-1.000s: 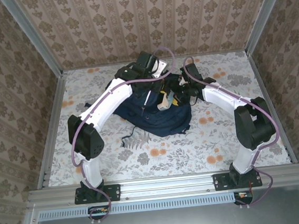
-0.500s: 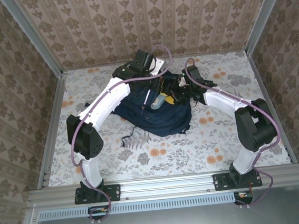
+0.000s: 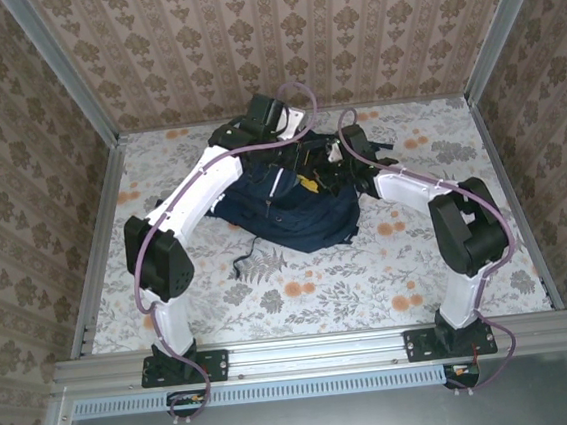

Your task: Pack the student bag

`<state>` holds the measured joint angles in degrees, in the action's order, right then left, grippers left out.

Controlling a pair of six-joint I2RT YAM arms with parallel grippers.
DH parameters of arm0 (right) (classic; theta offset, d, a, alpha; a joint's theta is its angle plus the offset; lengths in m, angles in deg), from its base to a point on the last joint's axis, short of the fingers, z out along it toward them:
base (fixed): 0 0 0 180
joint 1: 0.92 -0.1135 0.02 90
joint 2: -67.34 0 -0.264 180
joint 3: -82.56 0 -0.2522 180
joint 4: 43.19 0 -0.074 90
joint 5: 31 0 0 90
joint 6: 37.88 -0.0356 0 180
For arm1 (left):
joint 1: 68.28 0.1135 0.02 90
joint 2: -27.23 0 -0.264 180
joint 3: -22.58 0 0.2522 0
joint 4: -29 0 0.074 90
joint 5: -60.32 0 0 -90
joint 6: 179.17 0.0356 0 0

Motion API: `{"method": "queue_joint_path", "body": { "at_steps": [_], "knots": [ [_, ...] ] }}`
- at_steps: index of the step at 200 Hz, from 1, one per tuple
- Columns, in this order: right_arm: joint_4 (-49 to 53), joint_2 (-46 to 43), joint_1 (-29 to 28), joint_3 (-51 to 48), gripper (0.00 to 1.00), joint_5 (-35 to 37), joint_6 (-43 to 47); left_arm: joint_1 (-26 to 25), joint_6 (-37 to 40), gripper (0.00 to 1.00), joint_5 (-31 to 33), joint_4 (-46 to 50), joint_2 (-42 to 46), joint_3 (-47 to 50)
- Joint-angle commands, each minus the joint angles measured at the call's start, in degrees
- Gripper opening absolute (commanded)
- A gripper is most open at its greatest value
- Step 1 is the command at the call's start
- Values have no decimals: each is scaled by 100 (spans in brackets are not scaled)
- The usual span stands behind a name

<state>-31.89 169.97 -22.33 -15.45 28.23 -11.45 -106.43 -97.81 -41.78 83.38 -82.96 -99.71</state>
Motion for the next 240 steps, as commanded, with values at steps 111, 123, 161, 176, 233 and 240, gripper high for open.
{"method": "queue_joint_path", "body": {
  "at_steps": [111, 123, 161, 176, 233, 240],
  "knots": [
    [2908, -2081, -705, -575, 70, 2533, 2111, 1507, -2061, 71, -813, -1538, 2342, 3776],
    [2861, -1899, -955, -375, 70, 2551, 2142, 1651, -2305, 71, -996, -1814, 2485, 4123],
    [3103, -1183, -2081, 487, 62, 3469, 2133, 2189, -2811, 70, -1301, -2282, 2541, 4533],
    [3524, -807, -2523, 965, 56, 4063, 1969, 2417, -2903, 70, -1247, -2354, 2554, 4607],
    [3806, 266, -3191, 1881, 45, 4852, 1105, 2994, -2912, 74, -947, -2452, 2798, 5154],
    [3823, 391, -3191, 2031, 43, 4863, 1035, 3035, -2906, 74, -960, -2462, 2831, 5202]
  ]
}}
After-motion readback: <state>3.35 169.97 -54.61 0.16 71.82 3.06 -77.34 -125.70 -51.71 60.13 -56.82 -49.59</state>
